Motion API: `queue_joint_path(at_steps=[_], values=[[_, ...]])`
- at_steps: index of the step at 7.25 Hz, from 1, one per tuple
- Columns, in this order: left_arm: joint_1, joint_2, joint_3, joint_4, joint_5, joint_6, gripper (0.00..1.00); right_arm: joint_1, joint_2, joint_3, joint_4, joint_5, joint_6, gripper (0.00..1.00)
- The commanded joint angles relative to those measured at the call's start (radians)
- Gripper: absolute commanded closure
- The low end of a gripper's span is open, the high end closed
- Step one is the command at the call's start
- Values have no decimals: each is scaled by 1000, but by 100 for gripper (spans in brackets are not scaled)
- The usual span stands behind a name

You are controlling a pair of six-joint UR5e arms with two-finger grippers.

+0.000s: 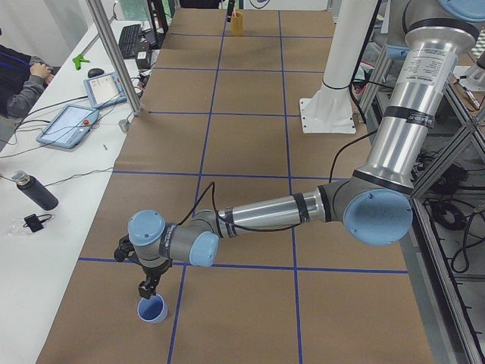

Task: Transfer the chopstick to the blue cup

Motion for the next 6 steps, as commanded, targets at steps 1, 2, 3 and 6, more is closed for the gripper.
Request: queue_joint_path(at_steps=[1,2,3,6], values=[[28,-36,100,-61,26,-6,3,-1,1,1,-1,-1,0,0],[36,-50,141,-89,28,-7,4,-1,1,2,-1,-3,0,0],[44,-65,169,-90,29,-7,10,-1,-1,2,-1,-3,0,0],[70,-66,189,-92,42,-7,73,-1,-1,1,-1,-3,0,0]])
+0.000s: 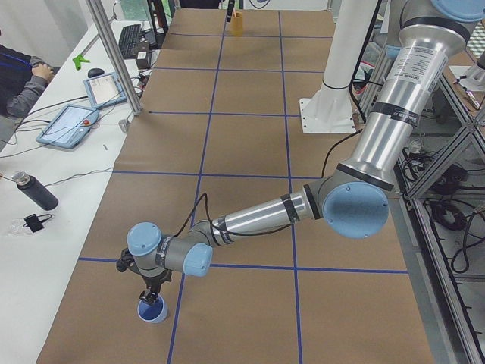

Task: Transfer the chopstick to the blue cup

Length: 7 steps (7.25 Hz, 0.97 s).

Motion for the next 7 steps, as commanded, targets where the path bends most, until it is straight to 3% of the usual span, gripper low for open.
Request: queue_joint_path(at_steps=[1,4,7], values=[[13,2,4,-7,11,1,99,0,0,0,0,0,0,0],[-40,22,-155,67,11,20,100,0,0,1,2,0,0,0],[-79,7,-524,547,5,86,100,0,0,0,5,1,0,0]])
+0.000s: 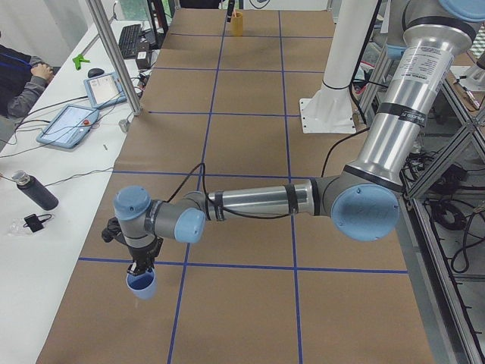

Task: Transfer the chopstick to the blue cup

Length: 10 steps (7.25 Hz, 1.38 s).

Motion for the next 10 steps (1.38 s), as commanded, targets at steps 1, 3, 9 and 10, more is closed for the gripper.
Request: queue_joint_path(at_steps=[1,3,9,10], values=[[5,-16,-236,226,-14,-155,100,0,2,0,2,1,0,0],[177,-18,-405,217,-124,-537,100,0,3,0,4,1,0,0],[869,-372,-541,225,286,-1540,100,0,2,-3,6,-1,0,0],[948,-433,-500,225,363,-1569,100,0,2,-2,6,-1,0,0]])
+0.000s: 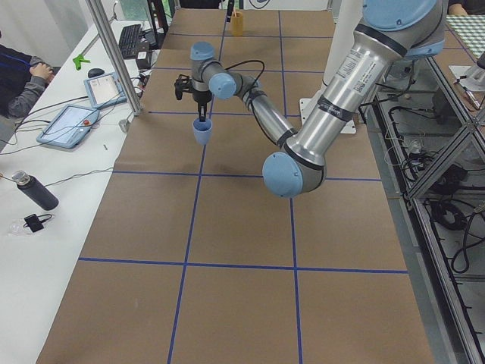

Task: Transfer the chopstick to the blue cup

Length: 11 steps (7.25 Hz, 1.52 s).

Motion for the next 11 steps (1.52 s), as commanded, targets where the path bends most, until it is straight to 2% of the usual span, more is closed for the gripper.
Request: queue_joint_path(at_steps=[1,2,3,7,8,10,11], values=[[181,-136,100,-1,152,-65,100,-2,0,-1,0,1,0,0],[260,-191,157,-1,243,-63,100,-2,1,-3,0,0,0,0],[293,-233,201,-1,311,-62,100,-2,3,-7,0,1,0,0],[315,-235,219,0,330,-57,100,-2,3,-7,0,1,0,0],[315,-235,219,0,329,-56,79,-2,3,-7,0,1,0,0],[315,-232,193,-1,327,-56,9,-2,4,-7,0,1,0,0],[307,-218,117,0,318,-56,3,-3,7,-7,2,1,0,0]])
